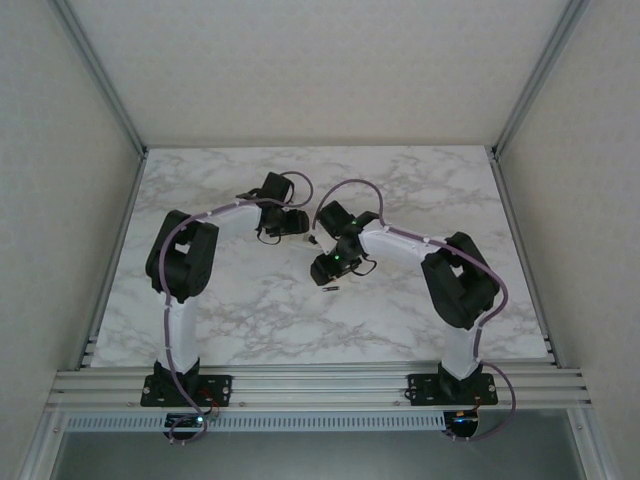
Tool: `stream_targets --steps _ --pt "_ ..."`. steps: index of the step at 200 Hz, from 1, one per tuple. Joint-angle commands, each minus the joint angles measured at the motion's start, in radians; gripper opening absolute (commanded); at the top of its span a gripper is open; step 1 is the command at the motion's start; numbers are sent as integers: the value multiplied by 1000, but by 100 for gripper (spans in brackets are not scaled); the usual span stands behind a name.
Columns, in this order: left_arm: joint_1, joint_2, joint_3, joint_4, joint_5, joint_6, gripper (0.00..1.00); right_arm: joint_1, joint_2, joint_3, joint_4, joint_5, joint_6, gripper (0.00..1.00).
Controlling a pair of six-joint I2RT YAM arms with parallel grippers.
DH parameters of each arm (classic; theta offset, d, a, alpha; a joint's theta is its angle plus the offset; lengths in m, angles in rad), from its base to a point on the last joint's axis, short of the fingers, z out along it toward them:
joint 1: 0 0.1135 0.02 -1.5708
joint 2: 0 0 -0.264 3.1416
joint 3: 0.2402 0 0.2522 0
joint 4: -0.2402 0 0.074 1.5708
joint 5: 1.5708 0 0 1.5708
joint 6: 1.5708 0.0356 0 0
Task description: Load the batteries into the remote control
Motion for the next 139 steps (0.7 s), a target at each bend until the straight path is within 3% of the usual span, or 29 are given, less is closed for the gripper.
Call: stream_targets --steps 1,46,97,120,139 --pt "-11 -21 -33 -17 78 -19 58 29 49 36 -45 22 -48 54" --pt "-11 -45 -39 -10 73 -25 60 51 101 45 -32 133 -55 42" --pt "-6 -131 -89 28 44 -51 66 53 93 37 -18 183 -54 7" --pt "-2 -194 -129 57 39 -66 71 46 13 47 -2 133 14 5" --pt "5 -235 -151 69 27 -76 74 7 -101 11 97 65 175 6"
